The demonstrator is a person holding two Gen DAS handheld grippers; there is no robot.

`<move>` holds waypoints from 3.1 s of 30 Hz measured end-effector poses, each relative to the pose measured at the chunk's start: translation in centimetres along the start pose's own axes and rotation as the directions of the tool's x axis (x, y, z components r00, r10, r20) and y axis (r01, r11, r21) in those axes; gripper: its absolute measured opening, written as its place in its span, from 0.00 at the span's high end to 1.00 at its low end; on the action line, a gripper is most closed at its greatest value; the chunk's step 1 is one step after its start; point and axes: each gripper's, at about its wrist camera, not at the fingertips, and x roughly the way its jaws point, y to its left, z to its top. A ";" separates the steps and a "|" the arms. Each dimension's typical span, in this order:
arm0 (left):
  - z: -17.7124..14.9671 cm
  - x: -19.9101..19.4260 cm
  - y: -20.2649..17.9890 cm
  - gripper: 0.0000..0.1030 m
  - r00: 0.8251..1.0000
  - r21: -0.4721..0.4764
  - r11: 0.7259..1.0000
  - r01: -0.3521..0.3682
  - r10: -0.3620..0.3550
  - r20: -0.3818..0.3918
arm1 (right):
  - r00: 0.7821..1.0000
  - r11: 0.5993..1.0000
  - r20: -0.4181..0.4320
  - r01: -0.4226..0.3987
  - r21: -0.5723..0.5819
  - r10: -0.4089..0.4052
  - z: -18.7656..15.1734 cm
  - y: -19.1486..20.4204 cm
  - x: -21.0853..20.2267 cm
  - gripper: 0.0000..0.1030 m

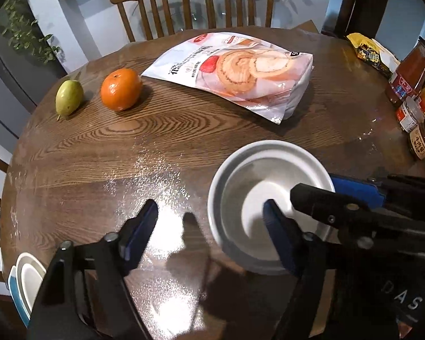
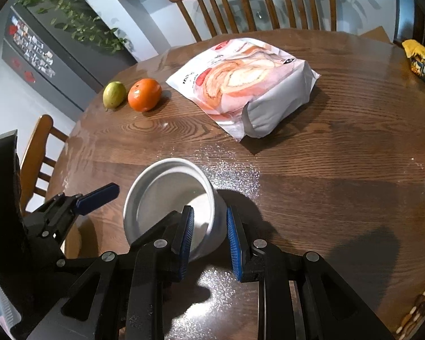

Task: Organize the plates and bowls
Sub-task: 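Carry the small white bowl with both grippers and lower it into the nested bowls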

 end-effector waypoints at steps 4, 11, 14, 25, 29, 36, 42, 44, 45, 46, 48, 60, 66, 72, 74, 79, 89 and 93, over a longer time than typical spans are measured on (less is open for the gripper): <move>0.1 0.4 -0.2 0.52 1.000 0.005 1.000 0.025 -0.025 -0.013 | 1.000 1.000 -0.019 0.019 -0.021 -0.020 0.3 0.5 0.4 0.77; -0.1 0.6 -0.7 0.76 0.998 0.015 0.998 0.059 -0.059 -0.022 | 0.998 0.997 -0.028 0.056 -0.051 -0.058 0.4 1.2 0.8 0.77; -0.2 0.5 -1.0 0.75 0.999 0.019 0.998 0.053 -0.053 -0.015 | 0.998 0.997 -0.025 0.062 -0.050 -0.063 0.4 1.1 0.8 0.79; -1.1 -0.2 -1.1 0.76 0.999 -0.003 0.999 0.042 -0.042 0.023 | 0.996 0.995 0.004 0.094 -0.045 -0.094 -0.2 1.3 0.6 0.86; -1.7 -1.1 -1.2 0.76 0.999 0.005 0.999 0.037 -0.037 0.038 | 0.996 0.995 0.012 0.090 -0.038 -0.090 -0.9 1.5 0.0 0.86; -3.2 -3.2 -1.2 0.76 0.997 0.009 1.000 0.029 -0.029 0.071 | 0.995 0.995 0.038 0.089 -0.040 -0.087 -2.7 2.7 -2.0 0.86; -4.9 -5.7 -0.6 0.76 0.994 -0.001 1.000 0.025 -0.025 0.104 | 0.995 0.995 0.061 0.088 -0.057 -0.084 -4.3 4.5 -3.9 0.86; -5.5 -6.5 -0.2 0.76 0.993 -0.010 1.000 0.023 -0.022 0.114 | 0.994 0.994 0.068 0.088 -0.067 -0.083 -4.7 5.3 -4.5 0.86; -5.7 -6.9 0.1 0.76 0.993 -0.016 1.000 0.021 -0.019 0.119 | 0.994 0.994 0.071 0.087 -0.073 -0.081 -5.0 5.8 -4.8 0.86; -6.0 -7.3 0.4 0.76 0.992 -0.022 1.000 0.019 -0.016 0.124 | 0.994 0.993 0.073 0.086 -0.078 -0.080 -5.1 6.1 -5.0 0.86; -6.6 -8.2 1.0 0.76 0.991 -0.038 0.999 0.012 -0.007 0.136 | 0.994 0.992 0.082 0.084 -0.095 -0.076 -5.5 7.1 -5.5 0.86; -10.7 -12.1 7.6 0.75 0.983 -0.150 0.988 -0.044 0.070 0.169 | 0.996 0.977 0.090 0.034 -0.212 -0.015 -7.1 15.7 -5.6 0.86; -12.6 -12.7 11.8 0.75 0.982 -0.203 0.976 -0.078 0.110 0.151 | 0.998 0.964 0.062 -0.006 -0.265 0.023 -7.8 20.0 -4.0 0.86; -13.9 -12.4 15.7 0.76 0.982 -0.264 0.959 -0.102 0.139 0.125 | 0.999 0.949 0.027 -0.035 -0.312 0.046 -7.6 24.0 -1.6 0.86; -13.9 -11.9 16.9 0.76 0.985 -0.274 0.957 -0.097 0.131 0.108 | 0.999 0.947 0.011 -0.042 -0.320 0.048 -7.3 24.9 -0.7 0.86; -13.3 -10.1 18.7 0.76 0.991 -0.271 0.958 -0.095 0.117 0.066 | 0.999 0.947 -0.027 -0.044 -0.317 0.037 -6.6 26.1 1.6 0.86; -13.1 -7.1 19.4 0.76 0.999 -0.231 0.971 -0.054 0.052 -0.015 | 0.994 0.967 -0.109 -0.030 -0.253 0.002 -6.1 25.1 4.9 0.86; -13.0 -6.6 19.5 0.76 0.998 -0.215 0.975 -0.051 0.046 -0.032 | 0.993 0.968 -0.115 -0.017 -0.249 -0.012 -6.0 25.2 5.3 0.86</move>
